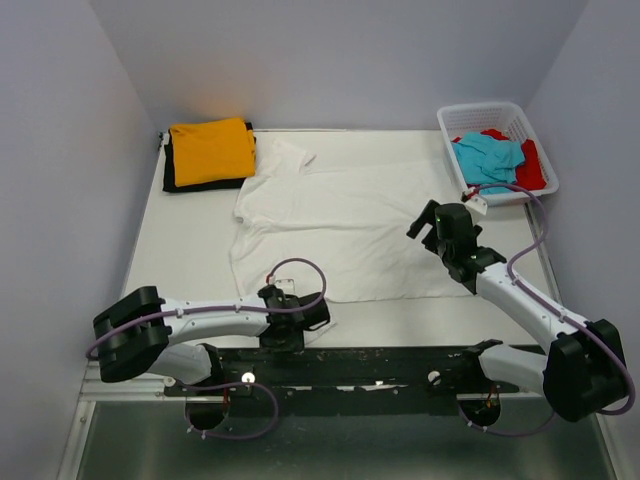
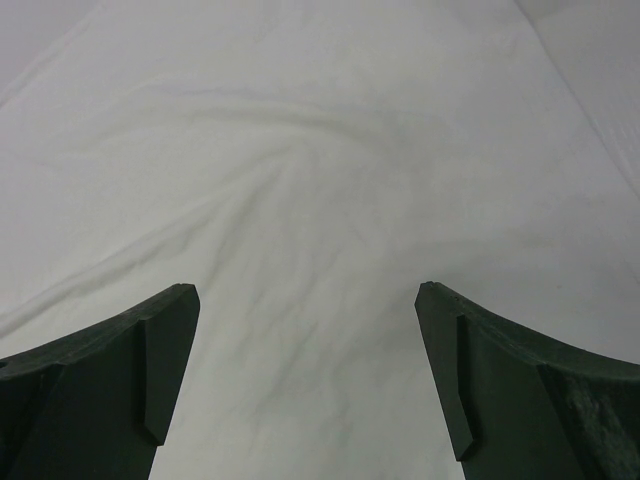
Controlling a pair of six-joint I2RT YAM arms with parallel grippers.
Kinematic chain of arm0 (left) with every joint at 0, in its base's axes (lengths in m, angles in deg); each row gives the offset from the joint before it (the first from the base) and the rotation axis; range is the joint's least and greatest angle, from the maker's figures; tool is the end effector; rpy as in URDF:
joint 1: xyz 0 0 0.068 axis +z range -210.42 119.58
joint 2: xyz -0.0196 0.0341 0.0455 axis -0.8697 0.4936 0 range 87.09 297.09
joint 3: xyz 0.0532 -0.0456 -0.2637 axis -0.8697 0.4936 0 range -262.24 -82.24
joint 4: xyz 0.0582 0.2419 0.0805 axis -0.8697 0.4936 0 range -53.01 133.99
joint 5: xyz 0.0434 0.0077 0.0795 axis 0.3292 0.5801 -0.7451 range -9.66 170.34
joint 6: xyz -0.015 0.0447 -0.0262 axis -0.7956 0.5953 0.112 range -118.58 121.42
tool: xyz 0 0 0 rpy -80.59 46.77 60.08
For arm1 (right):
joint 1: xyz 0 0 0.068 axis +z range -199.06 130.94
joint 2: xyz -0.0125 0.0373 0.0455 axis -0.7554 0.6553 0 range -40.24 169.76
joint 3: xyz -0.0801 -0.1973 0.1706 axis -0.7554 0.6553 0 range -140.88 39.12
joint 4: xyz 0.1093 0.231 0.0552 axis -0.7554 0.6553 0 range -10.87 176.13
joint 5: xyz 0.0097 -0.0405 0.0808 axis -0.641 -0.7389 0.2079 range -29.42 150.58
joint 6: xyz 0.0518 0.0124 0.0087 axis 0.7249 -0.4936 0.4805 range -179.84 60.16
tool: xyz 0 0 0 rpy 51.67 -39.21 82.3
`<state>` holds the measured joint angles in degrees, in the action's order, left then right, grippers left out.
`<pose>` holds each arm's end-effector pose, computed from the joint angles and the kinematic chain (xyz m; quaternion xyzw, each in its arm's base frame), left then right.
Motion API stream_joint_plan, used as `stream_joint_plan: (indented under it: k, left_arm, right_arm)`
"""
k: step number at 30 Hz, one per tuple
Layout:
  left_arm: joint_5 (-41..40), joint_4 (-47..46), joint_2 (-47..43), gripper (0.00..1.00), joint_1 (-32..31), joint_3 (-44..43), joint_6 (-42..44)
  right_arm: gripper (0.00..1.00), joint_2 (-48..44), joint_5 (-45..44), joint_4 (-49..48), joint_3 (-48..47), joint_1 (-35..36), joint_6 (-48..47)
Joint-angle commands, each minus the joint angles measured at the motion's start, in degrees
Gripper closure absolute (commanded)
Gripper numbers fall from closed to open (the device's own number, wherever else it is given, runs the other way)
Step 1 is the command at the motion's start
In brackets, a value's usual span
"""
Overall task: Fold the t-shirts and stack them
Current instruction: Grab the side of the flattened tshirt closest away from the robot with both arms
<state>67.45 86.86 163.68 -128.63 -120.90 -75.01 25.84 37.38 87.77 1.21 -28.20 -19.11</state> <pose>0.0790 -0.1763 0.1584 -0.0733 0.9908 0.0159 0.1127 0.2317 0.0734 0.2281 0.2397 0.8473 0.0700 0.4687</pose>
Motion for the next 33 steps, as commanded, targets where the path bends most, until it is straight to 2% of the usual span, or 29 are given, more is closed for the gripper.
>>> stream_joint_plan:
  k: [1, 3, 5, 7, 9, 10, 15, 18, 22, 28, 33]
  left_arm:
    - [-7.0, -1.9, -1.8, 0.49, 2.9, 0.0, 1.6]
    - [-6.4, -3.3, -0.9, 0.53, 4.4, 0.2, 2.9]
    - [-5.9, -4.5, 0.1, 0.63, 5.4, 0.2, 4.0]
    - [-5.2, -5.7, 0.9, 0.77, 6.5, 0.0, 5.6]
    - [-5.2, -5.6, 1.4, 0.98, 7.0, -0.5, 6.5]
    - [-5.3, -5.0, 1.4, 1.0, 7.2, -0.8, 6.9]
    - [-4.2, -4.6, -1.3, 1.0, 7.1, -0.3, 11.0]
    - [-0.8, -8.2, -3.9, 1.0, 7.1, 2.1, 14.4]
    - [3.1, -12.4, -6.5, 1.0, 7.1, 4.5, 17.3]
    - [5.1, -15.2, -8.9, 1.0, 7.1, 6.7, 17.7]
    - [3.3, -14.3, -10.8, 1.0, 7.2, 7.3, 17.6]
  right_arm:
    - [0.0, -0.6, -2.8, 0.5, 0.8, -0.4, 0.8]
    - [0.0, -0.1, -2.7, 0.5, 0.6, -0.4, 0.7]
    - [0.0, 0.3, -2.7, 0.7, 0.5, -0.4, 0.6]
    - [0.0, 0.3, -3.1, 1.1, 0.5, -0.4, 0.8]
    - [0.0, -0.1, -3.6, 2.7, 0.5, -0.4, 1.7]
    - [0.0, -0.6, -3.9, 3.5, 0.7, -0.4, 2.5]
    - [0.0, -5.1, -8.4, 12.8, 3.6, -0.4, 10.8]
    - [0.0, -8.7, -12.3, 17.9, 7.1, -0.4, 14.9]
    - [0.0, -12.9, -18.5, 27.9, 10.1, -0.4, 26.0]
    - [0.01, -16.5, -18.4, 31.5, 13.5, -0.5, 37.0]
    - [0.1, -14.7, -18.7, 29.0, 14.8, -0.5, 39.3]
